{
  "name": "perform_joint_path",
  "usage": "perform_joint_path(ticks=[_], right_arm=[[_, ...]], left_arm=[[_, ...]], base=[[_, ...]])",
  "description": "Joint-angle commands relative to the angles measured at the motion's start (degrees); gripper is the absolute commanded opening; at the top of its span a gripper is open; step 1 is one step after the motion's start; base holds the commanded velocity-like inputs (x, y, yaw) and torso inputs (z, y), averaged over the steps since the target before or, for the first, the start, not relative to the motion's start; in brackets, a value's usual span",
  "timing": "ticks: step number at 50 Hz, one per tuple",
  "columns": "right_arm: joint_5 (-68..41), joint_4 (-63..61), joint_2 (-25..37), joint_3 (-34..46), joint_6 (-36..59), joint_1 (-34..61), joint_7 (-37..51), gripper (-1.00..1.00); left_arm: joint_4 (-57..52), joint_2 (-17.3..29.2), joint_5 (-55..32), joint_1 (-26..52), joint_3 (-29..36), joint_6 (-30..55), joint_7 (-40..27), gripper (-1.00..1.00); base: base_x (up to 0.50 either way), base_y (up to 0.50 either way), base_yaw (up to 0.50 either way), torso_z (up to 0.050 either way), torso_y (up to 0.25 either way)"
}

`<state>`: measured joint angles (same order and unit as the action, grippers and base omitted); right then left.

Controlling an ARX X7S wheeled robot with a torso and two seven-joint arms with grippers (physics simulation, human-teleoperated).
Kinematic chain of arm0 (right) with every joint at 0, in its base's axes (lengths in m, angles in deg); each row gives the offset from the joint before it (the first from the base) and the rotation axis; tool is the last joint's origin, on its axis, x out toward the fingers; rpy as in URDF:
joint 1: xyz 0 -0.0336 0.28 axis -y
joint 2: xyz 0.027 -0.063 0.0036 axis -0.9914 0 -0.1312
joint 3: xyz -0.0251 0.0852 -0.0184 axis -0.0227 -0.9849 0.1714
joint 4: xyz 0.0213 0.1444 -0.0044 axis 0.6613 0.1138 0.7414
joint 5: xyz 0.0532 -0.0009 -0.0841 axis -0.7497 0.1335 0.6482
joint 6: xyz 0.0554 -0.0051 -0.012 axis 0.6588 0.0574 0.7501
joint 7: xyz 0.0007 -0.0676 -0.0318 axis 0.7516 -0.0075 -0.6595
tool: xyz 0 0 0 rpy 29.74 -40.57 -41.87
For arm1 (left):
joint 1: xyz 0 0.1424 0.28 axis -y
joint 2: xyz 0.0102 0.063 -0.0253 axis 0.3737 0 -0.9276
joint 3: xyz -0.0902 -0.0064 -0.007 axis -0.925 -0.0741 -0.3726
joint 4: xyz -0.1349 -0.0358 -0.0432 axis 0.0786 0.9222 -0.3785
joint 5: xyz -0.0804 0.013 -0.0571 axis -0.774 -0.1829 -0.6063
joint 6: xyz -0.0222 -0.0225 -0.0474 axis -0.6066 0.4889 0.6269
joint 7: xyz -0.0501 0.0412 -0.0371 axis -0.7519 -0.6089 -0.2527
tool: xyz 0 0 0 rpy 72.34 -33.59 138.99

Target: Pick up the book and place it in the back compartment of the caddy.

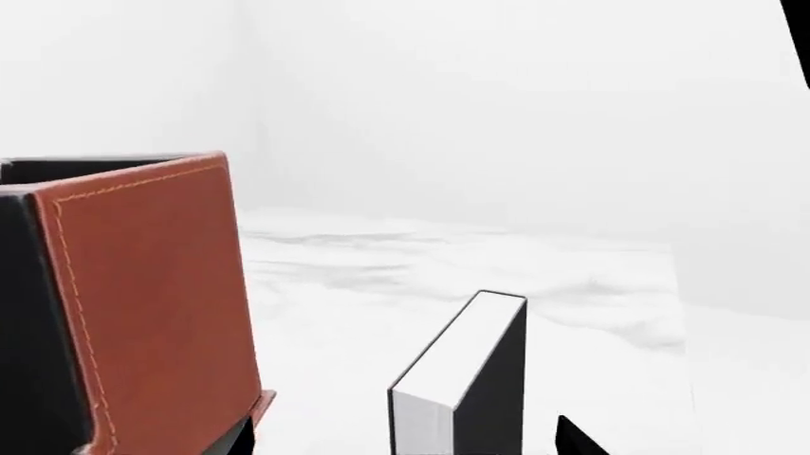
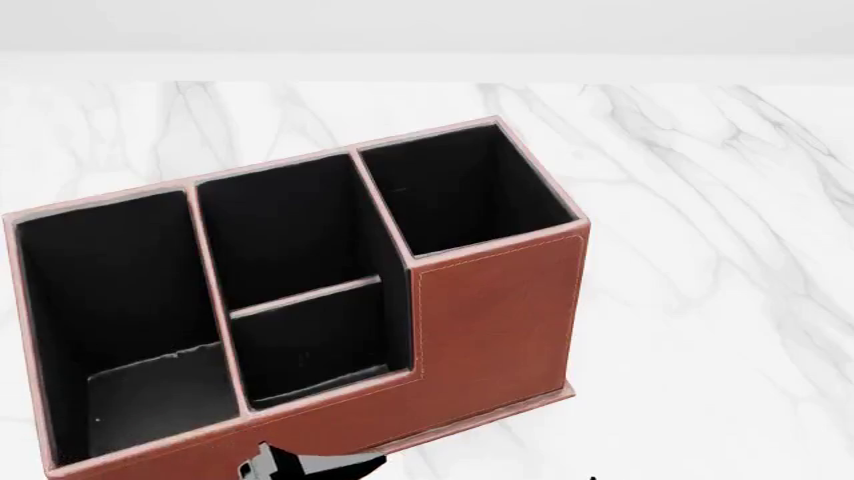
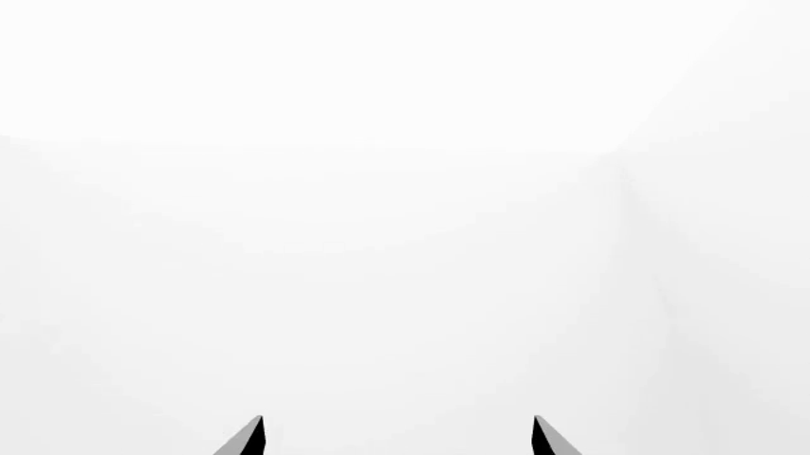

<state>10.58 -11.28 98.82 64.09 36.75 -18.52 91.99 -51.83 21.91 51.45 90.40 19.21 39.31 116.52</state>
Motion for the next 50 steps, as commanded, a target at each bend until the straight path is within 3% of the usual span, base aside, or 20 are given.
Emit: perform_joint_path(ticks=[1, 50], right_arm=[[0.1, 0.0, 0.2, 0.1, -0.1, 0.0, 0.3, 1.00], [0.6, 0.1, 0.7, 0.9, 0.2, 0.2, 1.3, 1.00]], left_arm=[[2.4, -1.3, -0.2, 1.2, 0.5, 0.2, 0.9, 1.00], [10.7, -5.5, 0.6, 6.0, 3.5, 4.0, 3.4, 1.00]], base=[[0.00, 0.00, 0.00, 0.000, 0.000], [0.00, 0.00, 0.00, 0.000, 0.000]])
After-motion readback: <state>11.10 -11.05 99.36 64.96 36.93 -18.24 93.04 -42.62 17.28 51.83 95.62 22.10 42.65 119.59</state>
